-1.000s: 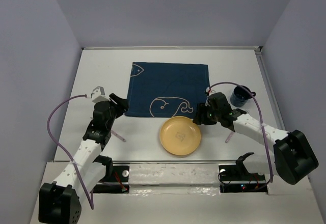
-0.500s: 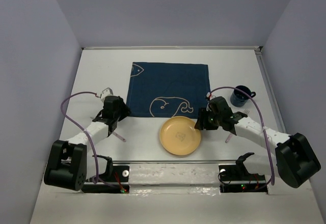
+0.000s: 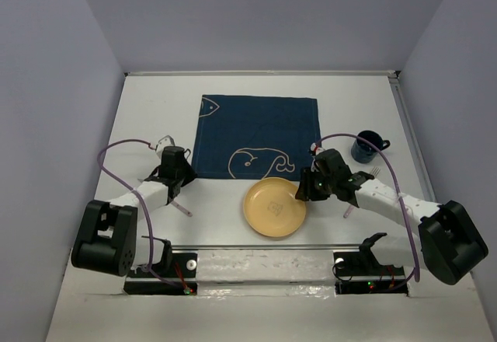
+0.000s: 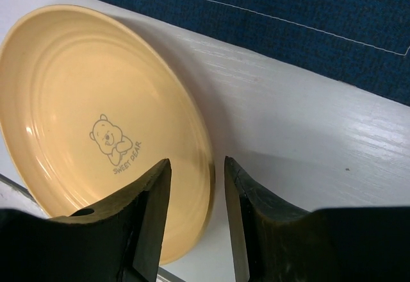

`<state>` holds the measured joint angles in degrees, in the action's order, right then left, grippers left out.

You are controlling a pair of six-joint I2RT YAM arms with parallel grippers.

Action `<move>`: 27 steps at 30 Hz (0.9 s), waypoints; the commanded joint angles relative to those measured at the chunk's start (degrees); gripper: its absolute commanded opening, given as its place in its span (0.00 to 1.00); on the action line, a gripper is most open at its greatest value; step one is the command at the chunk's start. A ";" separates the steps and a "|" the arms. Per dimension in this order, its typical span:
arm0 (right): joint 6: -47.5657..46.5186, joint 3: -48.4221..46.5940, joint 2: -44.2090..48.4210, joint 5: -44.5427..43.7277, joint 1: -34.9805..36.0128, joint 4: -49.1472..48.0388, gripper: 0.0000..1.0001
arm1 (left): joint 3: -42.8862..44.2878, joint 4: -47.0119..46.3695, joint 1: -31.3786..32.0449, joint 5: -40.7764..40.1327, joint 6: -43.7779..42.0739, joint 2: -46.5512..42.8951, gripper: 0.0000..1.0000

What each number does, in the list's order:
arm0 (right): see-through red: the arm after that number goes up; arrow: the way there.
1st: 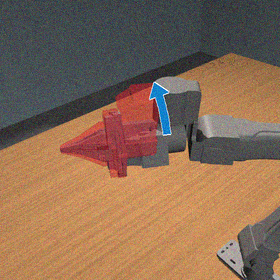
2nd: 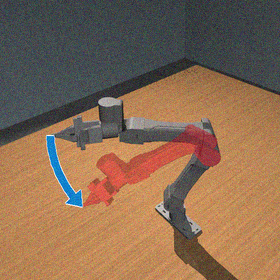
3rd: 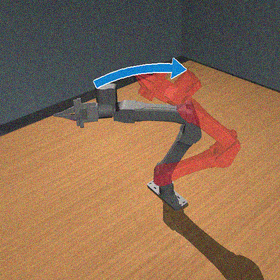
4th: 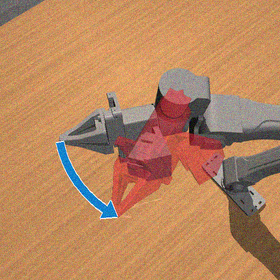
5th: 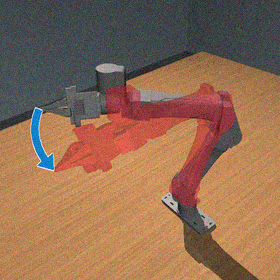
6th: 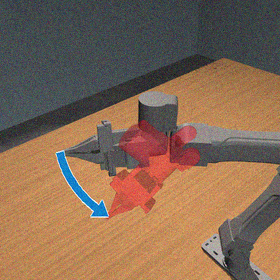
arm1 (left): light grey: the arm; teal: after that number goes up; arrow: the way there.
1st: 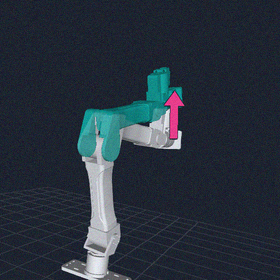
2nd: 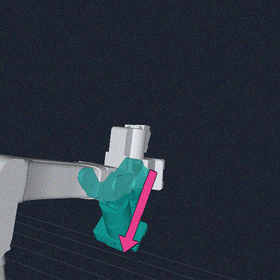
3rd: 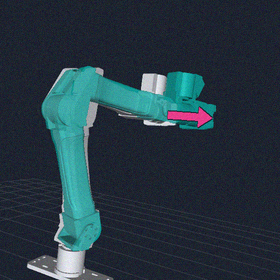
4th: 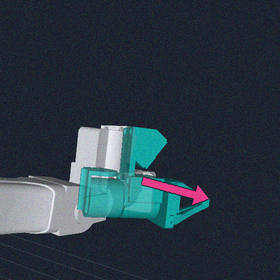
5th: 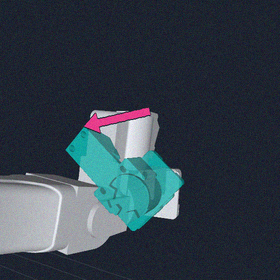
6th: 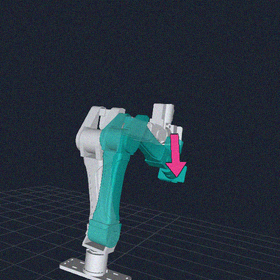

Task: Set the dinner table for one person

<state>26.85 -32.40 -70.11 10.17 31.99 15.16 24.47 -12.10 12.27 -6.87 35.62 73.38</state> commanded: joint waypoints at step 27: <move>0.22 -0.03 -0.30 1.07 1.24 -2.59 0.00 | -0.66 6.12 0.82 4.33 0.51 -10.79 0.60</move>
<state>26.85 -32.38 -70.72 10.44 32.71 14.50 23.57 -7.73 12.80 -2.66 36.23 68.97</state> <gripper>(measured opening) 0.013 0.486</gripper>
